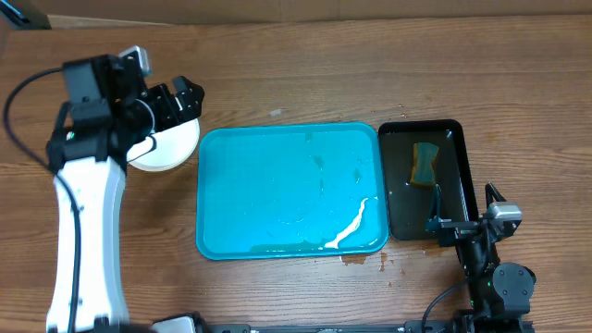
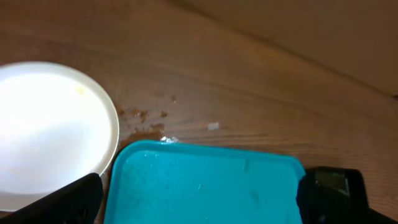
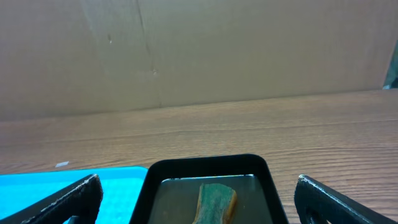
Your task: Clean dirty plates on tray and stack at the side
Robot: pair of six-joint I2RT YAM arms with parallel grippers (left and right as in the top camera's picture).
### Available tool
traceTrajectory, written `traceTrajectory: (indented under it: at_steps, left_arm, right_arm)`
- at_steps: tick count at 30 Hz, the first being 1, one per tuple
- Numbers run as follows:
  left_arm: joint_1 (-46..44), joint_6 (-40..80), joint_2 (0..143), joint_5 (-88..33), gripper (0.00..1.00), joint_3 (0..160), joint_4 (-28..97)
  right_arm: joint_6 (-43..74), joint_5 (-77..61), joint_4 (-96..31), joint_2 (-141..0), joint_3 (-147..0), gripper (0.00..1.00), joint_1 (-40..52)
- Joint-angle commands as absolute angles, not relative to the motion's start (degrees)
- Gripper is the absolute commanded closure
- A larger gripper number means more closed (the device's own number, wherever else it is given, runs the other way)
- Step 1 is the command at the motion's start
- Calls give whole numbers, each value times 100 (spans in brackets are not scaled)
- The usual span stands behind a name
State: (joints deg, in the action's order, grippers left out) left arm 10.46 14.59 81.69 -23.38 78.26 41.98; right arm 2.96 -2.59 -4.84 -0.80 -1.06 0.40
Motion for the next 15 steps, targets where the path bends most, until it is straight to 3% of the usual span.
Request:
traceTrajectory:
  at_steps: [1,10,15]
  left_arm:
    - [1002,1369,7509,-2353,0,7885,4187]
    - [412,1369,5730,-1365,0,6987,4261]
    - [281,1367,4469,-961,0,5861,3118]
  right_arm:
    - [259,-248,-464,-16,-45,0,36]
    - [259,-248,-464,-16,-45,0,36]
    - [259,-248,-464,-16,-45,0,36]
